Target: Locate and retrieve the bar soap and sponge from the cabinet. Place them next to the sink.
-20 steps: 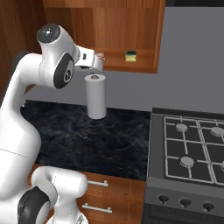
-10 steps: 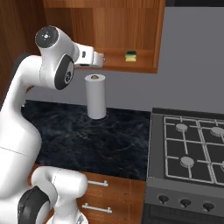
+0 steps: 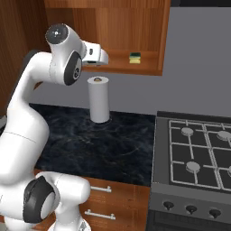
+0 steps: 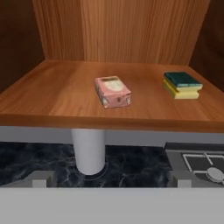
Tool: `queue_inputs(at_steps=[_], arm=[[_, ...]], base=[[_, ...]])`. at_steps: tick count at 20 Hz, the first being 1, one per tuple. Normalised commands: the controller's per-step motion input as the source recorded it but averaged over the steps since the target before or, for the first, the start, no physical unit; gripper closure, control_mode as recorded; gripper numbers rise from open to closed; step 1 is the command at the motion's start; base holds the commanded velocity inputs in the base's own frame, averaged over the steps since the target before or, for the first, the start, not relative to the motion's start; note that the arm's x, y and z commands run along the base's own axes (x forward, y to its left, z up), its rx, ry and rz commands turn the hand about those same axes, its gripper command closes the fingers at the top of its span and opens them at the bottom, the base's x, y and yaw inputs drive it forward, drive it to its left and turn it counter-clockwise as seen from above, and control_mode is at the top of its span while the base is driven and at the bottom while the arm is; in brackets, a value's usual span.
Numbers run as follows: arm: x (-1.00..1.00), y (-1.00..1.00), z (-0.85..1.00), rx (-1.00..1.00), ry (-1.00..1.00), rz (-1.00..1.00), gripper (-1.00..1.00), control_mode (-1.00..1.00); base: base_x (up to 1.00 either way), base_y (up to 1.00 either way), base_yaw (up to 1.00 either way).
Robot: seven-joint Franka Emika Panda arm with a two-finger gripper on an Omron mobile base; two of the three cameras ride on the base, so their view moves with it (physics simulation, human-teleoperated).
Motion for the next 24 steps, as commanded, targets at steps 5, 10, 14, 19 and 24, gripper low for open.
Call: queue_inputs(at_steps=[5,10,14,19,24], arm=[[0.4,0.0,0.0,0.0,0.0,0.0,-1.0,-1.0],[0.42,0.0,0.0,0.0,0.0,0.0,-1.0,-1.0],[0.47,0.0,-0.06,0.0,0.0,0.0,-1.0,-1.0],[0.47,0.0,-0.11,0.0,0.0,0.0,-1.0,-1.0],[0.44,-0.01,-0.07,0.0,0.0,0.0,-1.0,-1.0]], base=[[0.0,0.0,0.0],[0.0,0.0,0.0],[0.0,0.0,0.0],[0.0,0.0,0.0],[0.0,0.0,0.0]])
